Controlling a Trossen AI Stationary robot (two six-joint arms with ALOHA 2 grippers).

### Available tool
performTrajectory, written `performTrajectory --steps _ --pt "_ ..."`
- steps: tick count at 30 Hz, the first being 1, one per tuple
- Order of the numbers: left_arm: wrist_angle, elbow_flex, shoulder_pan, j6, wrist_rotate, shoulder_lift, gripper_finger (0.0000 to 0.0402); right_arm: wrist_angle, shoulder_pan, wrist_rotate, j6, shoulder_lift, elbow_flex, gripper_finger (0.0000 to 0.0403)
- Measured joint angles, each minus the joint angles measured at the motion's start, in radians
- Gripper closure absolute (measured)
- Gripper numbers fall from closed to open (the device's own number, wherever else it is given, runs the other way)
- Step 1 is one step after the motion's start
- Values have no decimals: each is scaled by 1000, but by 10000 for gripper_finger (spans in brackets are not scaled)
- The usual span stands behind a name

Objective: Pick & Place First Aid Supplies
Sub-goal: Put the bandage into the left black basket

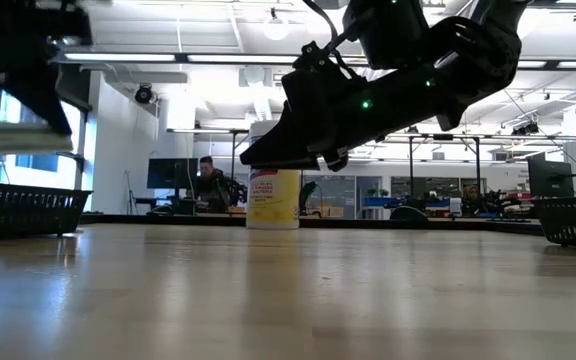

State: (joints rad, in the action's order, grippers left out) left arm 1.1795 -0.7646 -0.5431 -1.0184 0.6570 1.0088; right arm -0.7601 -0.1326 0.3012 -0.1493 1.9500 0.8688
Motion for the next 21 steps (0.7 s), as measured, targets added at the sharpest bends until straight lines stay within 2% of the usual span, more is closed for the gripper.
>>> performTrajectory --steps 2,7,13,21 --pt "39 34 16 -85 -3 -19 401 0 0 0 0 0 0 265" --pt "3 143 45 -213 -73 -30 400 7 0 0 0 0 0 265" --pt "-52 210 46 -220 -93 -30 386 8 2 0 0 0 0 265" --pt "-54 210 46 -217 -63 -30 320 10 2 4 1 0 0 265"
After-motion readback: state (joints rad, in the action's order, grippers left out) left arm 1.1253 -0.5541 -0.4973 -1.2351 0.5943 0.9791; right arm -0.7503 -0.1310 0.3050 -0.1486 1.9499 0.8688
